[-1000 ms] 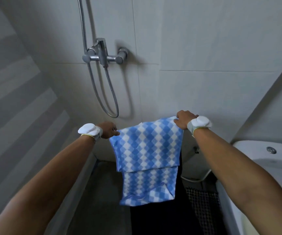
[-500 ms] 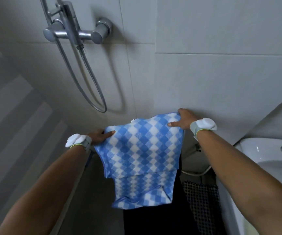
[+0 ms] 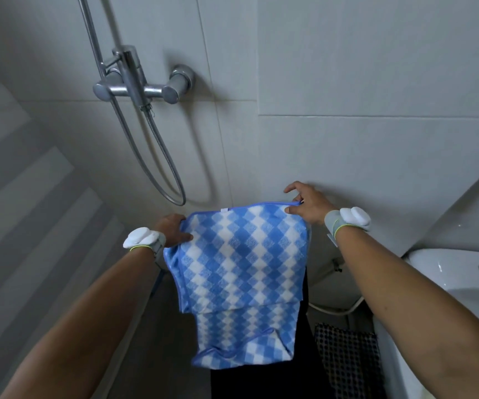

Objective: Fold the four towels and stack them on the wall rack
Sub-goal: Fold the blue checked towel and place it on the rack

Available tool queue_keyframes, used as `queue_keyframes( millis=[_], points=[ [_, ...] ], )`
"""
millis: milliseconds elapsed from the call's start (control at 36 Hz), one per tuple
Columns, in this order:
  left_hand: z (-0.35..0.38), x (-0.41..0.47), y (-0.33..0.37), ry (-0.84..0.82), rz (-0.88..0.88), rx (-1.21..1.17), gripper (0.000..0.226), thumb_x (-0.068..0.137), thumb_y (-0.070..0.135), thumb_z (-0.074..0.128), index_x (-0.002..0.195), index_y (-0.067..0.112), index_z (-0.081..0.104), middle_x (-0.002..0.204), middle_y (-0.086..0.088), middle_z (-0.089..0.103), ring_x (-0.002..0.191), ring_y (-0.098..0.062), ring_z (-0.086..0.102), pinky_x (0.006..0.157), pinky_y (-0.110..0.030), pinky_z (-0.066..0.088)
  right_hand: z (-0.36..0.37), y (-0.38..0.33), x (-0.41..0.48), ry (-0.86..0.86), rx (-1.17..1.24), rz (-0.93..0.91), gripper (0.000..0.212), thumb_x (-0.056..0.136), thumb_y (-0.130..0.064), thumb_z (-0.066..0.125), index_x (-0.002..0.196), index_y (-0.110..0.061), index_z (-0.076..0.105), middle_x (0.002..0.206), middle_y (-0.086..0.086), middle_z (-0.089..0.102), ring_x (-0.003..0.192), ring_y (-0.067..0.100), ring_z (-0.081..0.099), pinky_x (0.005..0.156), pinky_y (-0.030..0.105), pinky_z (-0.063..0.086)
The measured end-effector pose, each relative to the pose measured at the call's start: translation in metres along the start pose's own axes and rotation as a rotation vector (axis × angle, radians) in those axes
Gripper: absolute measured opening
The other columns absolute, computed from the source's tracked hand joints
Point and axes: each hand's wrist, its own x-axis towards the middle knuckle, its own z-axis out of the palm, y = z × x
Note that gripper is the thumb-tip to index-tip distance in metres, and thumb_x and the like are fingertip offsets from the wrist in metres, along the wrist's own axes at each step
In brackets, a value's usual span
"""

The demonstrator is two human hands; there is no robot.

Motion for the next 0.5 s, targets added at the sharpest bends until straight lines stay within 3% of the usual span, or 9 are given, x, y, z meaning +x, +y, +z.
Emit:
queue_keyframes(
  millis=[111,194,306,500],
  points=[
    [-0.002,-0.008,-0.005,0.011,0.025,0.014,0.060,0.084,0.049,0.069,0.132,0.016,0.058,0.134,-0.010,0.058,0.123,-0.030,0.053,0.102,-0.036,0.042,-0.012,-0.002,-0.008,-0.044,-0.091,-0.032,0.020,0.082,-0.003,0.071,0.099,-0.013,0.070,0.090,0.004,0.063,0.079,0.019,0.055,0.062,0.021,0.040],
    [-0.010,-0.020,-0.001,0.010,0.071,0.021,0.051,0.085,0.046,0.070,0.124,0.014,0.063,0.126,-0.010,0.063,0.117,-0.029,0.057,0.096,-0.033,0.043,-0.022,-0.002,-0.014,-0.063,-0.133,-0.008,0.017,0.080,-0.008,0.076,0.095,-0.013,0.072,0.098,0.003,0.066,0.084,0.018,0.057,0.072,0.021,0.038],
    [-0.018,-0.029,0.003,0.041,0.082,0.010,0.055,0.084,0.036,0.074,0.130,0.011,0.058,0.132,-0.010,0.060,0.120,-0.027,0.056,0.099,-0.032,0.041,-0.032,-0.002,-0.020,-0.090,-0.187,0.039,0.023,0.076,-0.016,0.083,0.097,-0.013,0.076,0.091,0.000,0.067,0.087,0.017,0.061,0.076,0.022,0.041],
    [-0.016,-0.034,-0.011,0.199,0.018,-0.128,0.034,0.083,0.016,0.069,0.113,0.011,0.053,0.113,-0.016,0.065,0.100,-0.036,0.061,0.086,-0.038,0.046,-0.040,0.001,-0.031,-0.062,-0.179,0.044,0.021,0.077,-0.015,0.083,0.096,-0.009,0.075,0.087,0.000,0.065,0.084,0.017,0.060,0.074,0.023,0.041]
  ],
)
